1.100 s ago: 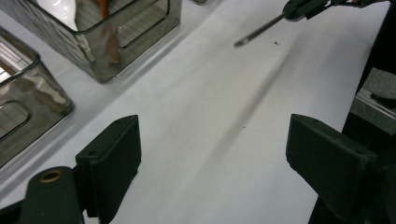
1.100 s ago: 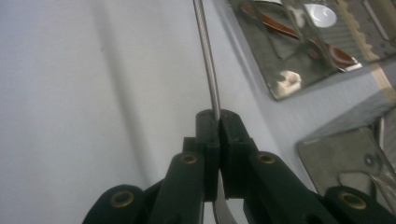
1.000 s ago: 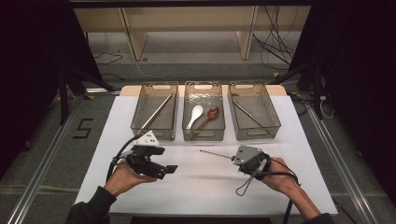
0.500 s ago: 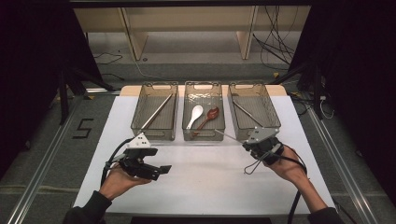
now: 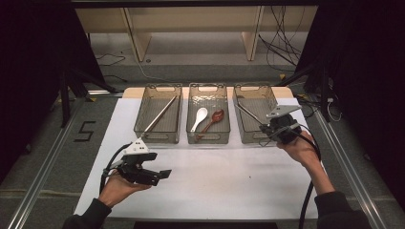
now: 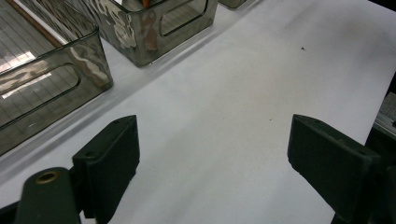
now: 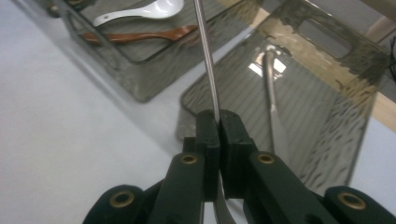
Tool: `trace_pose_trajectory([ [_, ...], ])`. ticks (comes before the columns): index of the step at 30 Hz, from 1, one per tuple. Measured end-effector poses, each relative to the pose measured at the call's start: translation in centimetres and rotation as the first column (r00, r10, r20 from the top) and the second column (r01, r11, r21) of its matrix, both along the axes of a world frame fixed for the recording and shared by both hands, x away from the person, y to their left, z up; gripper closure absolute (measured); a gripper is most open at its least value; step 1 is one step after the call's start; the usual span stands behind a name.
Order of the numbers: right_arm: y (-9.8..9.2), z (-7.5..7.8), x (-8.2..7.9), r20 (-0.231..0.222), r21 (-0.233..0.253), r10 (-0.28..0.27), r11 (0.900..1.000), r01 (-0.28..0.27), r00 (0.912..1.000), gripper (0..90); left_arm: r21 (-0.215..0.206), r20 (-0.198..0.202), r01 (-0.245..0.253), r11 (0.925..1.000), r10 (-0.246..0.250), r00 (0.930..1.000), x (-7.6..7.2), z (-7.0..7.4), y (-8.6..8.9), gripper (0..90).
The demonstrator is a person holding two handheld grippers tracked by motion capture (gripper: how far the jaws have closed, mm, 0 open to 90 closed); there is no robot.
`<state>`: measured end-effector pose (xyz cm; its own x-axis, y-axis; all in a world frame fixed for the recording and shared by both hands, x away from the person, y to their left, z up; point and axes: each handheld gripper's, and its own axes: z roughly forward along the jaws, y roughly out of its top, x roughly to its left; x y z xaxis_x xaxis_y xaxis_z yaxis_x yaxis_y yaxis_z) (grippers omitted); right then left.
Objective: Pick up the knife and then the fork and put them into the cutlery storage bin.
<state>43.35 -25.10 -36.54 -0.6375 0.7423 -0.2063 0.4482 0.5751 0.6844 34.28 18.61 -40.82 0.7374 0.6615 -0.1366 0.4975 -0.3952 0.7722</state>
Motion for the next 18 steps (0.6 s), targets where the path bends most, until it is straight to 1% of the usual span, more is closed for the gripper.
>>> trace_pose_trajectory([
  [4, -0.2, 0.4, 1.3, -0.008, 0.006, -0.034, 0.999, 0.035, 0.9994, 88.2, -0.005, 0.003, -0.014, 0.9999, 0.014, 0.9999, 0.0, -0.1, 0.3, 16.4],
  [7, -0.2, 0.4, 2.4, -0.015, 0.001, -0.061, 0.998, 0.061, 0.998, 88.2, -0.003, 0.004, -0.017, 0.9999, 0.017, 0.9998, 0.1, -0.1, 0.3, 16.4],
  [10, -0.2, 0.2, 3.4, -0.029, 0.006, -0.087, 0.996, 0.087, 0.9958, 88.2, 0.005, 0.006, -0.013, 0.9999, 0.013, 0.9999, 0.0, -0.1, 0.2, 16.3],
  [14, -0.2, -0.2, 4.7, -0.048, -0.004, -0.118, 0.993, 0.118, 0.9919, 88.1, 0.005, 0.01, -0.01, 0.9999, 0.01, 0.9999, 0.1, -0.2, 0.2, 16.3],
  [15, -0.2, -0.3, 5.0, -0.054, 0.001, -0.125, 0.992, 0.125, 0.9906, 88.2, 0.005, 0.01, -0.011, 0.9999, 0.011, 0.9999, 0.1, -0.1, 0.2, 16.3],
  [18, -0.2, -0.4, 5.7, -0.058, 0.007, -0.143, 0.99, 0.144, 0.988, 88.1, 0.004, 0.013, -0.01, 0.9999, 0.01, 0.9999, 0.1, -0.1, 0.2, 16.3],
])
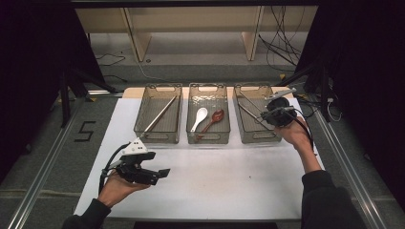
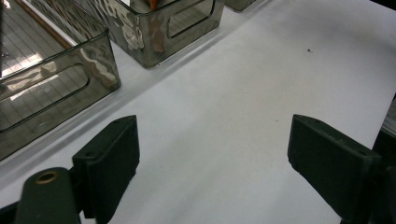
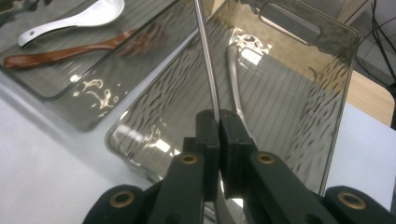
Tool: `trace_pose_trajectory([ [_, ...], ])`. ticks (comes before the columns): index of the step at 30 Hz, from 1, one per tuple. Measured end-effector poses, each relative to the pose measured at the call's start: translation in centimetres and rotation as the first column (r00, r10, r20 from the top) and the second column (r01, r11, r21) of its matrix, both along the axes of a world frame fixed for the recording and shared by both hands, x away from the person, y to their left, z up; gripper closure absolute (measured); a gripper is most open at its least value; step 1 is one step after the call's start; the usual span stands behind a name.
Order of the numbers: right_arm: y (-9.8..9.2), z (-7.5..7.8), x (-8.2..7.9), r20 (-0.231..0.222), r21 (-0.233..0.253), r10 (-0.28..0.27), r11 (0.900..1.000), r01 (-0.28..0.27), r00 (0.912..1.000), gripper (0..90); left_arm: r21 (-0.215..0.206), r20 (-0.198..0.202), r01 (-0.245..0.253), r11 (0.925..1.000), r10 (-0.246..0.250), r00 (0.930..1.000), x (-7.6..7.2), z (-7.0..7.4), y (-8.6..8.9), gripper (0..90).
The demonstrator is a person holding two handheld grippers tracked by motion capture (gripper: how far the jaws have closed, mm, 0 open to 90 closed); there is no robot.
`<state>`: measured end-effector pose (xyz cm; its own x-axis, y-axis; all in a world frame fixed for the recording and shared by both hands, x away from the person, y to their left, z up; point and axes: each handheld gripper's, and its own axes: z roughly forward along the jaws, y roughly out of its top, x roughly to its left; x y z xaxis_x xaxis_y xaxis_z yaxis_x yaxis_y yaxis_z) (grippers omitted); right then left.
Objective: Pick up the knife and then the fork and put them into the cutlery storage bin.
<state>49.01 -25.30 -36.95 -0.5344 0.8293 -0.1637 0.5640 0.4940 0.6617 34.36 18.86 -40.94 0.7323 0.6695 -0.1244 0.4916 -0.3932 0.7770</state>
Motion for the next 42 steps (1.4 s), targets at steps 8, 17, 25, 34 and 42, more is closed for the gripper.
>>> trace_pose_trajectory([
  [8, 0.0, 0.1, 1.2, -0.006, 0.019, -0.034, 0.999, 0.034, 0.9994, 88.1, 0.001, 0.007, 0.002, 1.0, -0.002, 1.0, 0.0, 0.0, 0.0, 15.8],
  [17, 0.2, -0.1, 2.3, -0.024, 0.027, -0.058, 0.998, 0.058, 0.9981, 88.1, -0.007, 0.013, -0.003, 1.0, 0.003, 0.9999, 0.0, 0.1, 0.0, 15.8],
  [25, 0.5, -0.3, 3.1, -0.046, 0.041, -0.075, 0.996, 0.077, 0.9961, 88.1, -0.013, 0.021, -0.005, 0.9999, 0.005, 0.9998, -0.1, 0.2, 0.1, 15.7],
  [34, 0.5, -1.0, 3.8, -0.07, 0.034, -0.101, 0.994, 0.104, 0.9924, 88.0, -0.022, 0.032, -0.01, 0.9997, 0.01, 0.9994, -0.1, 0.3, 0.1, 15.7],
  [42, 0.7, -1.6, 4.2, -0.086, 0.016, -0.112, 0.993, 0.114, 0.99, 87.9, -0.024, 0.037, -0.008, 0.9997, 0.009, 0.9993, -0.2, 0.3, 0.1, 15.7],
])
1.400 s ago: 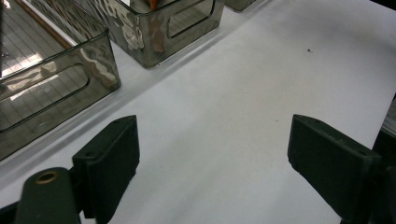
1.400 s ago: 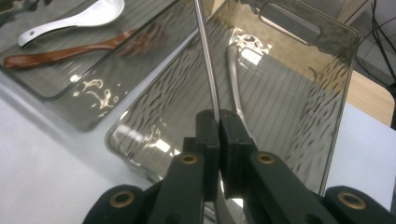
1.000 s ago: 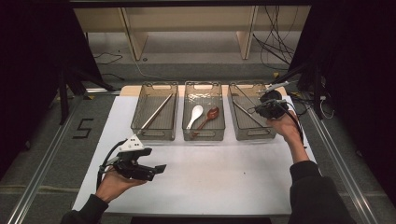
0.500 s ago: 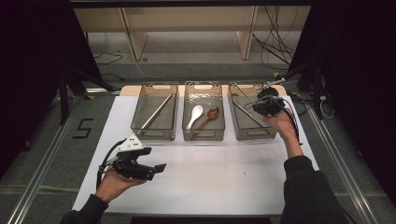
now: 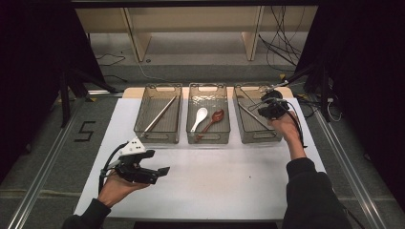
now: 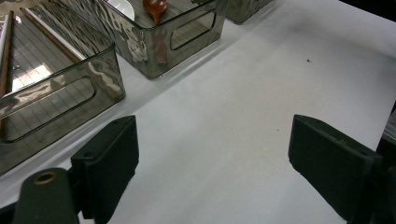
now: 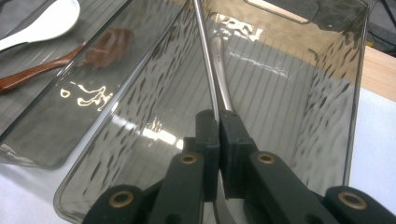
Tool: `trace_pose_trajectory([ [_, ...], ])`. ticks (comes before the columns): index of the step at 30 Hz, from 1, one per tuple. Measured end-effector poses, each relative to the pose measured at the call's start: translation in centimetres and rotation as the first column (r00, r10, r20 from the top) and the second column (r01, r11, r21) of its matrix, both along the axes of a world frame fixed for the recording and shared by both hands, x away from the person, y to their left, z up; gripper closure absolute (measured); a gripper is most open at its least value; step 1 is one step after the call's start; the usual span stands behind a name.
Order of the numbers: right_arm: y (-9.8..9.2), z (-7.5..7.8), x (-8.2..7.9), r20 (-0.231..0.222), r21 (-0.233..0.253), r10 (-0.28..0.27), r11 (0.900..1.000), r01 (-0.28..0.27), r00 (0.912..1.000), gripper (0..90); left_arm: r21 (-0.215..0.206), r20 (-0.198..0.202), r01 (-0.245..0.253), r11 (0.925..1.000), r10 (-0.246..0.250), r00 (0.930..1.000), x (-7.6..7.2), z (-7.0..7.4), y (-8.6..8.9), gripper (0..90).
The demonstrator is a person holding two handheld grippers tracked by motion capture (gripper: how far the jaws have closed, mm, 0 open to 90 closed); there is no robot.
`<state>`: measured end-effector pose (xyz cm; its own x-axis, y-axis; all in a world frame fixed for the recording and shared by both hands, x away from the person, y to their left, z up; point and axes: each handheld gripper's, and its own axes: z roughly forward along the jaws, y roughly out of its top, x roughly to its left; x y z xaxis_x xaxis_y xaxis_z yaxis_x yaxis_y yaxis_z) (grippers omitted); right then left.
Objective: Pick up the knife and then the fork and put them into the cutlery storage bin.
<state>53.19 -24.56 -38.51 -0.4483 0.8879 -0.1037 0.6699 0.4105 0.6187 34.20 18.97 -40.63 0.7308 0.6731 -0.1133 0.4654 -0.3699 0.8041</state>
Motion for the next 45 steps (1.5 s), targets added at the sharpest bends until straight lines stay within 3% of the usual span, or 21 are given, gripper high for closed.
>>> trace_pose_trajectory([
  [13, 0.7, -0.8, 0.4, -0.024, -0.028, -0.016, 0.999, 0.016, 0.9996, 86.3, 0.005, -0.001, 0.006, 1.0, -0.006, 1.0, 0.0, 0.0, -0.1, 15.7],
  [18, 0.4, -0.5, 0.4, -0.018, 0.024, -0.018, 1.0, 0.019, 0.9997, 75.0, 0.006, -0.003, 0.007, 1.0, -0.006, 1.0, 0.0, -0.1, -0.1, 15.7],
  [24, 0.5, 0.0, -0.2, 0.003, 0.022, 0.003, 1.0, -0.003, 1.0, 69.1, 0.006, -0.009, 0.007, 1.0, -0.007, 0.9999, 0.0, -0.1, -0.1, 15.7],
  [31, 0.5, 0.5, -1.2, 0.014, 0.113, 0.029, 0.993, -0.03, 0.9995, 59.8, 0.003, -0.008, 0.008, 1.0, -0.008, 0.9999, 0.0, -0.1, -0.1, 15.7],
  [35, 0.5, 1.0, -2.0, 0.033, 0.175, 0.036, 0.984, -0.041, 0.9988, 54.1, 0.002, -0.014, 0.009, 1.0, -0.009, 0.9999, 0.1, -0.1, -0.1, 15.7],
  [45, 1.7, 1.2, -5.2, 0.099, 0.266, 0.067, 0.959, -0.092, 0.9928, 33.5, -0.014, -0.01, 0.012, 0.9998, -0.012, 0.9999, 0.0, -0.1, -0.1, 15.6],
])
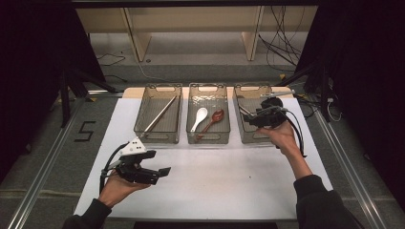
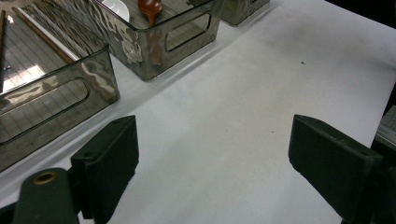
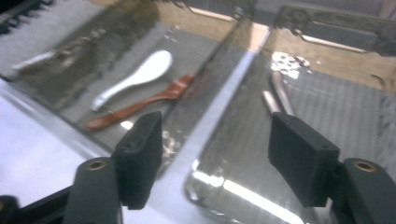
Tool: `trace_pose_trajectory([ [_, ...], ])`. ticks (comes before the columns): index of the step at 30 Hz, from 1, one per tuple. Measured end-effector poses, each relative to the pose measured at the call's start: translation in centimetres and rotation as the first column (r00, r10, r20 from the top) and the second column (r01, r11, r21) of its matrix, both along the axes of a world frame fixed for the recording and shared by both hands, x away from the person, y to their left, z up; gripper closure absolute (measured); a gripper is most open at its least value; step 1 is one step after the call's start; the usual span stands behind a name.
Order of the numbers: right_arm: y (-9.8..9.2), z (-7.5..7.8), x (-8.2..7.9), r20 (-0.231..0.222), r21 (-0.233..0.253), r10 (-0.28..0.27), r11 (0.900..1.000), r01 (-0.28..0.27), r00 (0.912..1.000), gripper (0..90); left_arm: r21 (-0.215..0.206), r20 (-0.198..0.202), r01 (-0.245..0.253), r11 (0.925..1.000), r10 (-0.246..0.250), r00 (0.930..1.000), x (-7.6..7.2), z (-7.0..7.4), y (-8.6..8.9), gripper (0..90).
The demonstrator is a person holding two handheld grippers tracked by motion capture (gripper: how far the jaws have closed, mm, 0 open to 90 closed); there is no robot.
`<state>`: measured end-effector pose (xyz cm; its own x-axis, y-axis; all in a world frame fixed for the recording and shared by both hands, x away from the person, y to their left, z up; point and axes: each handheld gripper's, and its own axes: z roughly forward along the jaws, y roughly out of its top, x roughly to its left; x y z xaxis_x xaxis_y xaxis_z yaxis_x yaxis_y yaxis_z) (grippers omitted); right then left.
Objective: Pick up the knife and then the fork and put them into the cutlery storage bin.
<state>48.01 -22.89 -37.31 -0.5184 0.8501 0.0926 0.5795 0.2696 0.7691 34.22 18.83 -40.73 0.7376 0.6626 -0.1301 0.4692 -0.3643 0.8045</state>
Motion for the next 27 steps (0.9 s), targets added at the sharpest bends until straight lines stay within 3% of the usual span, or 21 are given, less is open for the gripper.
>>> trace_pose_trajectory([
  [5, 0.4, 0.4, -1.8, 0.025, 0.065, 0.023, 0.998, -0.025, 0.9994, 29.8, -0.014, 0.005, 0.001, 0.9999, -0.001, 1.0, 0.0, 0.0, 0.0, 15.7],
  [19, 0.9, 0.5, -6.8, 0.108, 0.135, 0.096, 0.985, -0.11, 0.9895, 28.1, -0.049, 0.016, -0.001, 0.9988, 0.002, 0.9999, -0.1, 0.1, 0.1, 15.7],
  [27, 1.4, 0.3, -8.8, 0.15, 0.148, 0.155, 0.973, -0.177, 0.9765, 27.2, -0.07, 0.018, -0.005, 0.9975, 0.006, 0.9998, -0.2, 0.1, 0.2, 15.6],
])
